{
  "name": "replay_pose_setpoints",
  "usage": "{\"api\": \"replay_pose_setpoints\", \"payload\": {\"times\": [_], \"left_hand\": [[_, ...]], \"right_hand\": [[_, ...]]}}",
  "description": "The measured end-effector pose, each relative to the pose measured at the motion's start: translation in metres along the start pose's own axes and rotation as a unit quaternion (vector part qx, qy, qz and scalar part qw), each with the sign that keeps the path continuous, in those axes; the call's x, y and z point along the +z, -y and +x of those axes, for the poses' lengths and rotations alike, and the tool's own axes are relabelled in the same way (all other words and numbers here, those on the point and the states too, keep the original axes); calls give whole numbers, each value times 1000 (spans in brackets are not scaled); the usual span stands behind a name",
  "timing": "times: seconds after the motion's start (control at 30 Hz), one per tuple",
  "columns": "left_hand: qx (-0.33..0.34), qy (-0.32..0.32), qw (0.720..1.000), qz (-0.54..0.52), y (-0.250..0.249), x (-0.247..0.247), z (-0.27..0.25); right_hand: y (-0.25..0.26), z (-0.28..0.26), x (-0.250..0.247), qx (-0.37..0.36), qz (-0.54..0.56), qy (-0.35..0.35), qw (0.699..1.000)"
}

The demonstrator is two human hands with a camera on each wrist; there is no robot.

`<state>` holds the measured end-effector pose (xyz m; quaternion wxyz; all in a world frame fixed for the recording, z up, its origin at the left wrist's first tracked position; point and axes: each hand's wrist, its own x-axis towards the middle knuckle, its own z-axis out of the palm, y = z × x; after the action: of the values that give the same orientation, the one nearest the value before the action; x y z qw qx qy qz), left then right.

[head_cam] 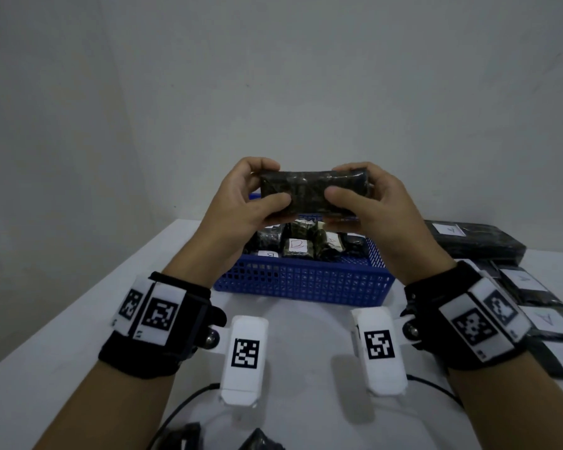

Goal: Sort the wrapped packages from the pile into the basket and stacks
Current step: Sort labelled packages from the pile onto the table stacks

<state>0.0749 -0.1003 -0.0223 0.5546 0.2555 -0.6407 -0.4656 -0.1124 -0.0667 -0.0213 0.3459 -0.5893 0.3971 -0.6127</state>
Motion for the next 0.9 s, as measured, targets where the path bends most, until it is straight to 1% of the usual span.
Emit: {"api": "replay_pose_setpoints", "payload": {"times": [0.17,0.23,0.33,0.37,0.43,0.5,0.53,0.6,0.67,0.77,0.8,0.9], "left_hand": [[40,-17,997,70,4,1,0],[32,-23,996,74,4,1,0],[0,-15,996,83,1,0,1],[-2,-14,996,83,2,0,2],[4,-18,997,74,3,0,2],[17,-16,997,70,3,0,2],[22,-12,998,64,2,-1,1],[25,8,998,51,1,-2,0],[22,24,998,55,-1,-3,0],[30,11,998,52,-2,-2,-1],[37,4,998,50,-2,-2,-2],[52,-3,998,47,-4,-3,-2]], "right_hand": [[-2,0,-6,-15,-56,1,998],[-3,1,-8,-26,-55,8,998],[-2,1,-12,-66,-72,13,995],[-1,1,-13,-67,-81,20,994],[1,0,-13,-32,-81,35,996],[1,0,-10,10,-49,43,998],[0,1,-8,14,-35,36,999],[-1,3,-5,-8,-23,14,1000],[-2,3,-3,-48,-24,-3,999],[-4,2,-4,-125,-73,-21,989],[-4,1,-3,-141,-86,-24,986],[-3,0,-2,-149,-92,-16,984]]}}
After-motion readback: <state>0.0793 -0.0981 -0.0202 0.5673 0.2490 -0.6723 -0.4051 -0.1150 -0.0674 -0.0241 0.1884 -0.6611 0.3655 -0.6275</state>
